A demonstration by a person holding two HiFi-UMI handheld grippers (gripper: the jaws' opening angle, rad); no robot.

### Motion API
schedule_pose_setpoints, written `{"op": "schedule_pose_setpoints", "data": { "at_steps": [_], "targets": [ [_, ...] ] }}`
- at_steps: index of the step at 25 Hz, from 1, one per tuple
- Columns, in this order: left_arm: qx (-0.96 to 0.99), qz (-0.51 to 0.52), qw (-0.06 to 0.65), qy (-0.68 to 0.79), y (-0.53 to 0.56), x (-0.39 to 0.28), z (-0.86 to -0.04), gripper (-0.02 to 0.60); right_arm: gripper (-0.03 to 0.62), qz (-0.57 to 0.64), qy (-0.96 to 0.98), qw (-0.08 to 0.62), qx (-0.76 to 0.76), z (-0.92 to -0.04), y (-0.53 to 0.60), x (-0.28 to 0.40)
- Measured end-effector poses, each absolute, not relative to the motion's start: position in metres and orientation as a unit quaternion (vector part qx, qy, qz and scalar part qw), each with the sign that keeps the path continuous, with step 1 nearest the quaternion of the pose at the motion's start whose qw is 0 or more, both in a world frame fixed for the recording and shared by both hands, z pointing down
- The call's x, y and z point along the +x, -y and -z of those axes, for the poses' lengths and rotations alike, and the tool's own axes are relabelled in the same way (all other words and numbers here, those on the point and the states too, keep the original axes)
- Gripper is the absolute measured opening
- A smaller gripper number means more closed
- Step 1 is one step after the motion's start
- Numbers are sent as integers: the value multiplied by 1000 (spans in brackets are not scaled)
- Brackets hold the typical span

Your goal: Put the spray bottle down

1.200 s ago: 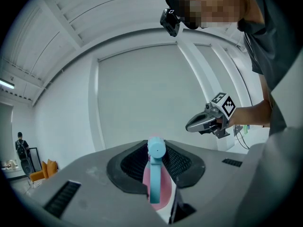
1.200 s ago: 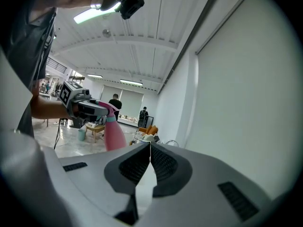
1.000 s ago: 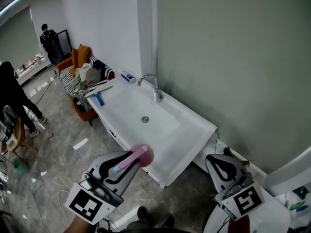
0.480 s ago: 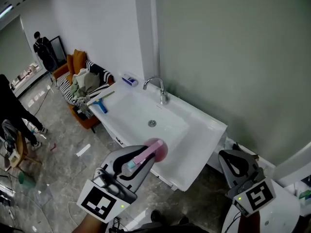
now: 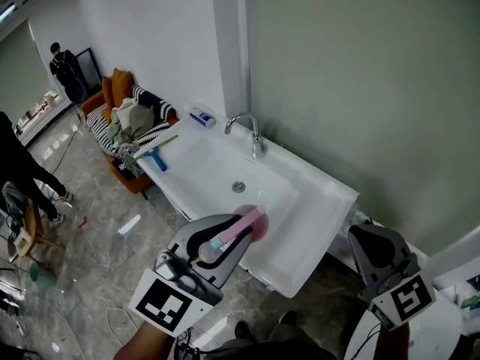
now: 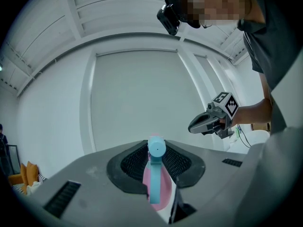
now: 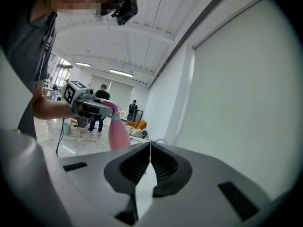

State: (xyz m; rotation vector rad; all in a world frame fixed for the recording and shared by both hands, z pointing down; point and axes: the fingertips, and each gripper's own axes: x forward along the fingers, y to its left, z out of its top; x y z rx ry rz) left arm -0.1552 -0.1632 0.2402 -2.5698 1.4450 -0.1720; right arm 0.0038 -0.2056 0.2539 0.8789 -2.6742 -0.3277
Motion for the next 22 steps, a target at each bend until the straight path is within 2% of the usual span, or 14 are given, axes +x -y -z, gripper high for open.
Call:
{"op": "schedule_pose_setpoints", "data": {
  "at_steps": [12, 22],
  "targets": [
    [-849, 69, 89, -516, 225, -119, -245, 84, 9, 118, 945, 168, 257, -267, 276, 36],
    [-834, 93, 96, -535, 262, -97, -252, 84, 9, 102, 956, 146, 234, -277, 321, 54]
  ]
}}
